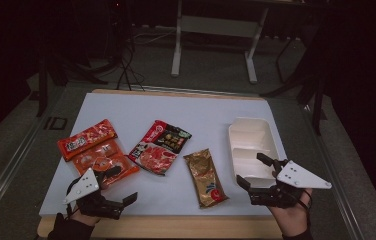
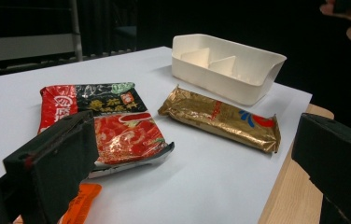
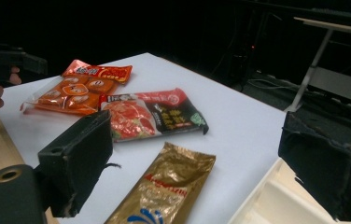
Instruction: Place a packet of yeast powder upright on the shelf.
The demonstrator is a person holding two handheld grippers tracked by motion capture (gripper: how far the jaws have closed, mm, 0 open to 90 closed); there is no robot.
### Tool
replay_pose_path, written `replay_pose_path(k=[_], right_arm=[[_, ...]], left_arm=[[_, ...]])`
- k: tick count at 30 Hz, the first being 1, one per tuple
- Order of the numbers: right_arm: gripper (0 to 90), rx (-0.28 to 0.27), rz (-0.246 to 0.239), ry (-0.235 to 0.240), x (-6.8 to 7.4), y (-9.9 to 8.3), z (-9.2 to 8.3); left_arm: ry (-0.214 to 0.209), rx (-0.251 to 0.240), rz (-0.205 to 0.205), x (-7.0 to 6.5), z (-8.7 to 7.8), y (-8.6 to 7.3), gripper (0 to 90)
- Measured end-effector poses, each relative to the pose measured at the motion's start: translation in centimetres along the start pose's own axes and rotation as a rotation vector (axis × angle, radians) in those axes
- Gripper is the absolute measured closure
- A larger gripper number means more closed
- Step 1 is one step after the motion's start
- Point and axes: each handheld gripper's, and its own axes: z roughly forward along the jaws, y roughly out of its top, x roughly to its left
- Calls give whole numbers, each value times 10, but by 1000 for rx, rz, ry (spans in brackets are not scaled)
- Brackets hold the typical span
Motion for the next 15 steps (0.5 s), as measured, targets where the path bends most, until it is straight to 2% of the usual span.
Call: replay_pose_path(k=[5,11,15], right_arm=[[99,17,-36,-3,-3,14,10],[105,48,-24,36,-7,20,30],[134,76,-40,51,-7,21,44]], left_arm=[[-1,7,-3,0,0,0,6],[0,3,-7,1,0,-1,6],[-2,5,-12,2,0,-1,6]])
